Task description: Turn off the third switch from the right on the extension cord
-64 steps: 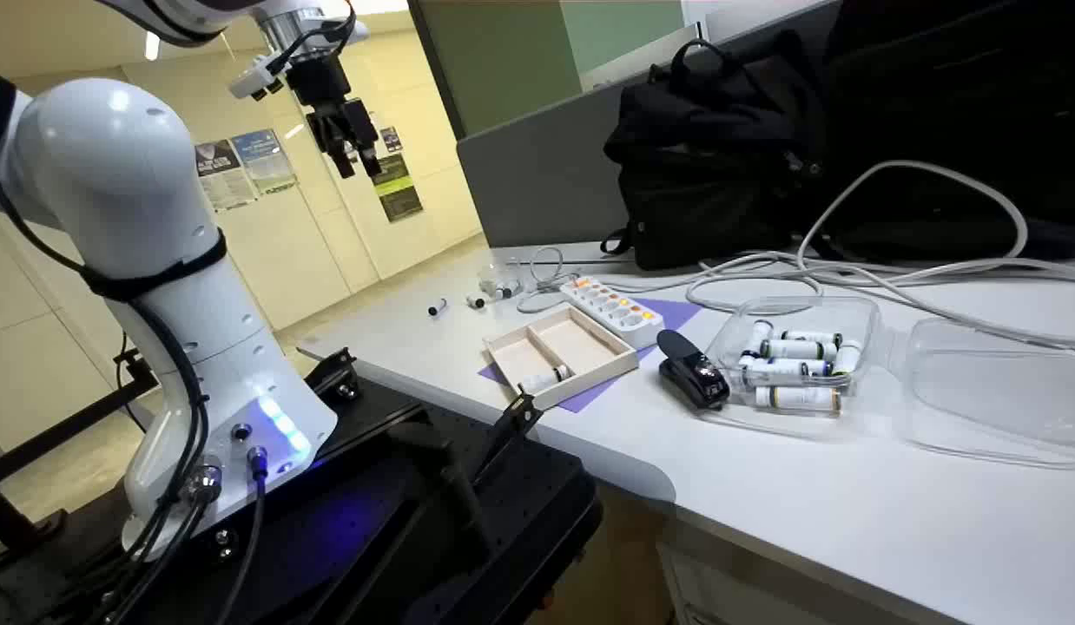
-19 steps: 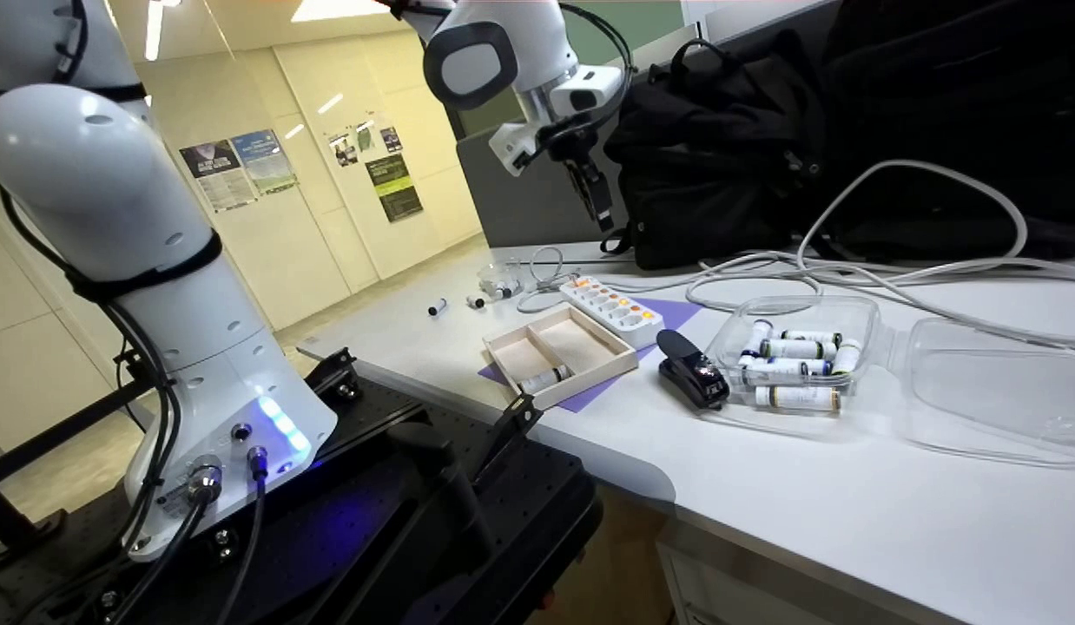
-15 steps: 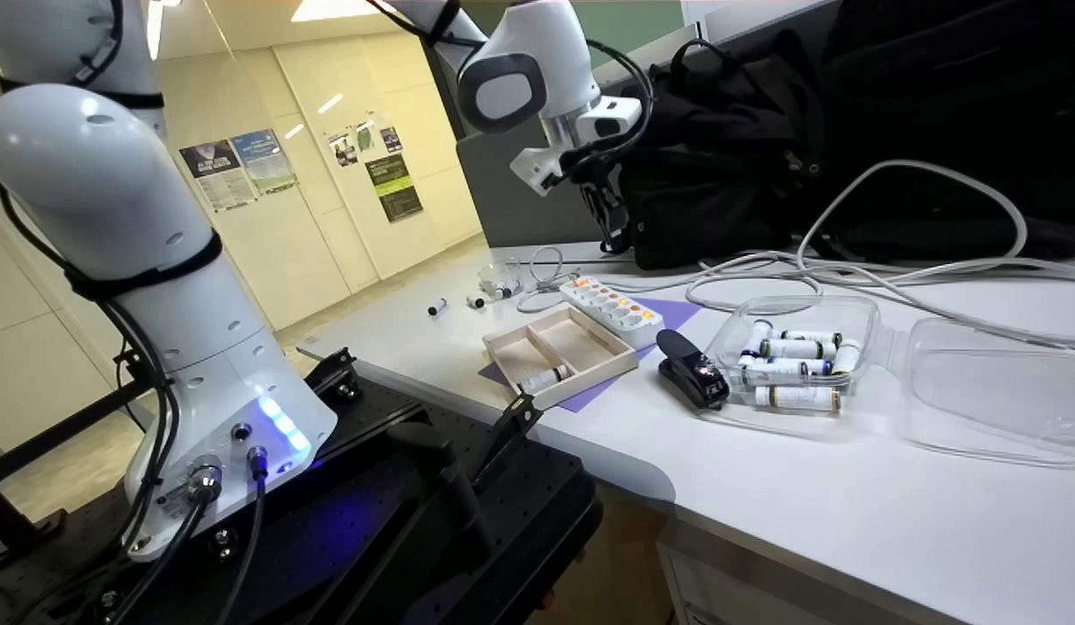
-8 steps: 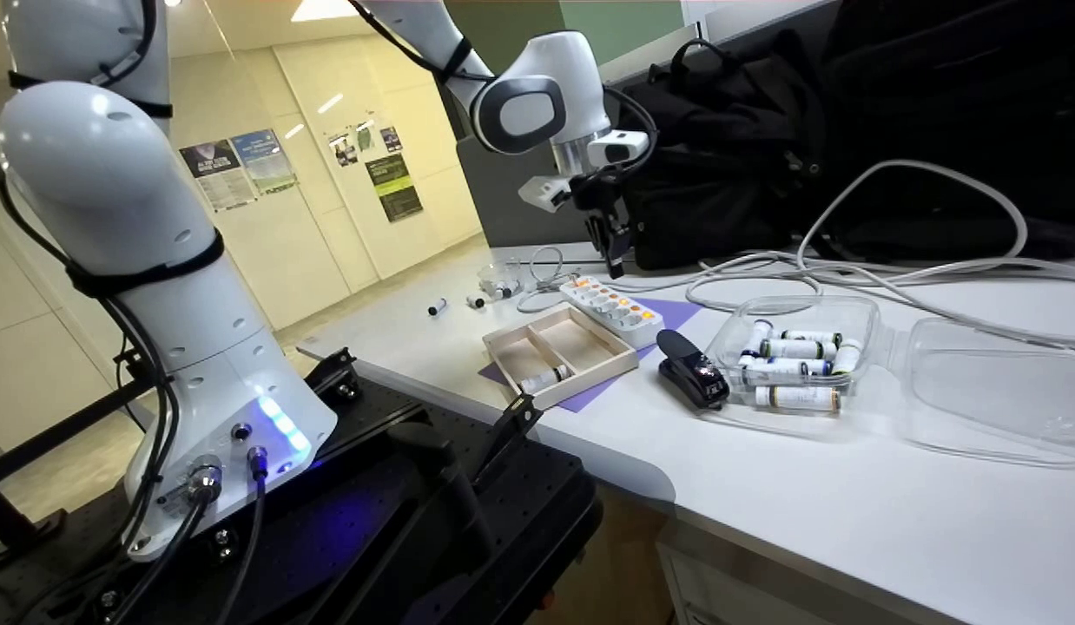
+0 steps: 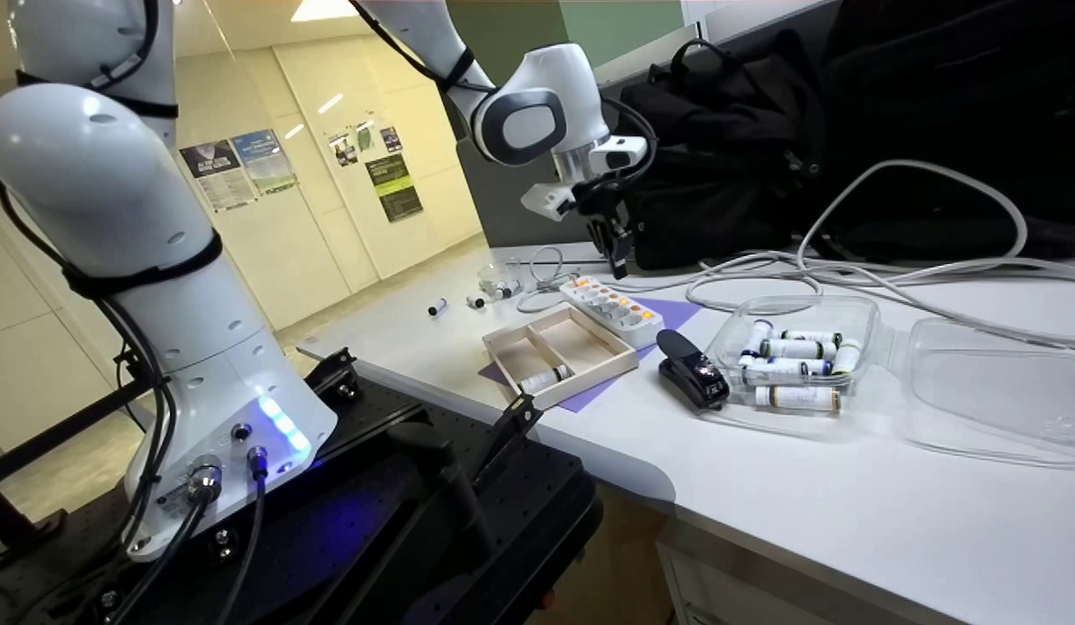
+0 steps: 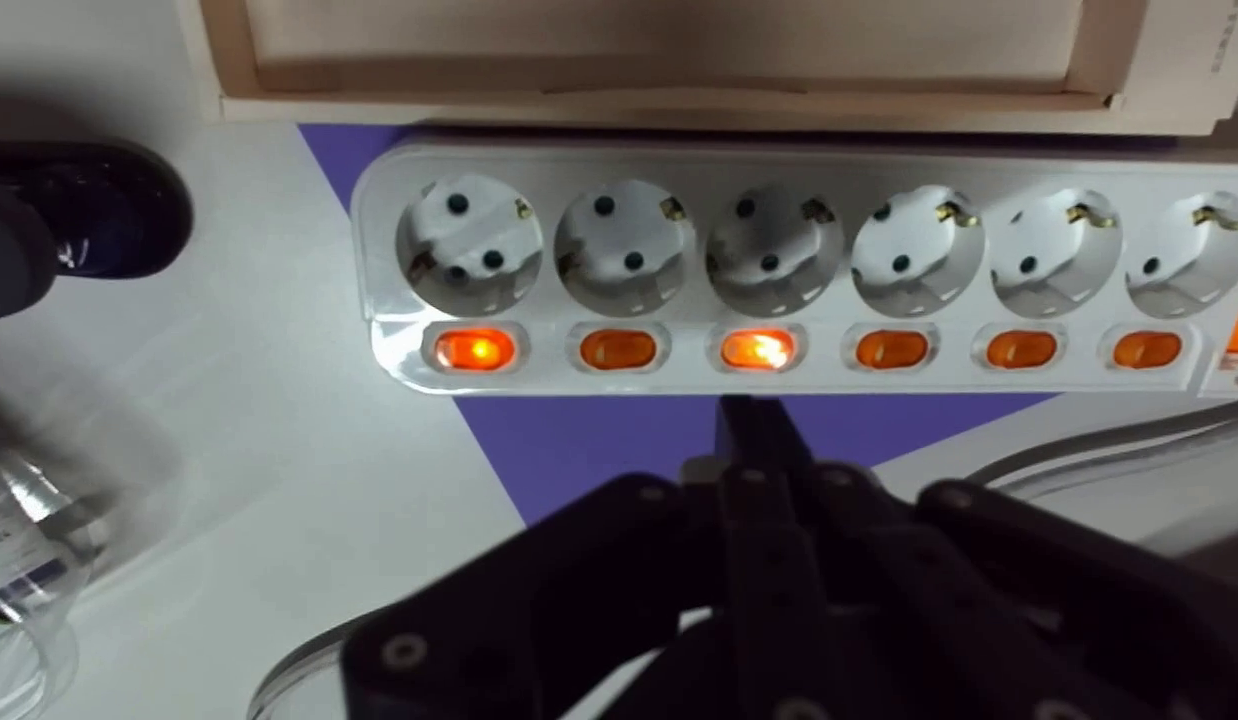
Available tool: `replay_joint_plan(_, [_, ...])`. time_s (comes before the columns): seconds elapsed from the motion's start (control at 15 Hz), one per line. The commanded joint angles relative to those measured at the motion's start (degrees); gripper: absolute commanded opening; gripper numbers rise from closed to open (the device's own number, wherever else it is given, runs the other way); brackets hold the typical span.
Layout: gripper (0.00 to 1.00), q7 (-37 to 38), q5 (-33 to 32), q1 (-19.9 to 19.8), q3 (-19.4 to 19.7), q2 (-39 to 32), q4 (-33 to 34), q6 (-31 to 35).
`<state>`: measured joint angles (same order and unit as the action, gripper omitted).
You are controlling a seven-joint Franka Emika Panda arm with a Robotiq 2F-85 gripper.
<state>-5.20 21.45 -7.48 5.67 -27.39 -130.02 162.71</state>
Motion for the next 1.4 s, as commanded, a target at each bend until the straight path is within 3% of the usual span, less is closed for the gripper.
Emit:
replay_joint_plan(0.0, [0.00, 2.6, -2.7, -1.8, -2.2, -3.4, 2.9, 1.0])
replay_joint_plan(1.07, [0.00, 3.6, -4.3, -3.4, -4.2, -10.5, 8.3, 1.7])
replay_joint_plan(1.33, [0.00, 5.0, -5.1, -1.6, -3.2, -10.5, 8.1, 1.0])
